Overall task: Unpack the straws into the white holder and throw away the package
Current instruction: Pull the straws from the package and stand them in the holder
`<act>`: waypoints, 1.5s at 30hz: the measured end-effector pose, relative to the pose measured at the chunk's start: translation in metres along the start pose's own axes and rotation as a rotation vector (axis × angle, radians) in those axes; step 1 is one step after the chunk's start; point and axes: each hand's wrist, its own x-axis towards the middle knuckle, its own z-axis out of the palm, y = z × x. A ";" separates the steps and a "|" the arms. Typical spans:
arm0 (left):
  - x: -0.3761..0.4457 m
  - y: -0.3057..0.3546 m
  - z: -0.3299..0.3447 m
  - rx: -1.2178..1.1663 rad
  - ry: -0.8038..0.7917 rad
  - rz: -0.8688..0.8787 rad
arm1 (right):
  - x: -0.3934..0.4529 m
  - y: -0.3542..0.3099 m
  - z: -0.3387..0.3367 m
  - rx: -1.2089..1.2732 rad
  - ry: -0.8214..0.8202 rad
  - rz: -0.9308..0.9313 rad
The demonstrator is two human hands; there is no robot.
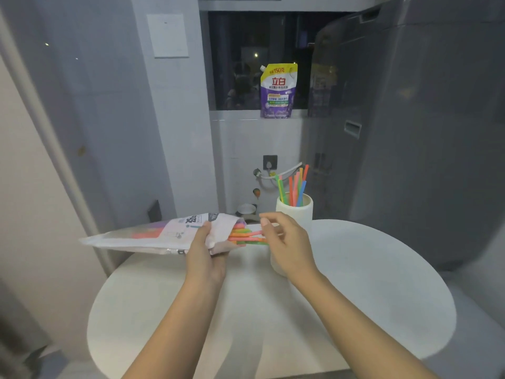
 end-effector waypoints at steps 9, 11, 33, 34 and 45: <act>-0.001 -0.002 0.002 -0.049 0.073 0.018 | -0.010 0.003 0.014 -0.161 -0.223 -0.020; -0.001 -0.003 0.002 -0.031 0.064 0.009 | -0.011 0.003 0.018 -0.082 -0.169 -0.003; -0.001 0.002 -0.001 -0.088 0.121 0.078 | -0.003 -0.004 0.003 0.400 0.130 0.307; -0.002 -0.001 0.000 -0.079 0.116 0.073 | -0.003 -0.007 0.005 0.392 0.102 0.293; -0.004 0.001 0.003 -0.136 0.107 0.093 | -0.007 -0.006 0.013 0.506 0.026 0.328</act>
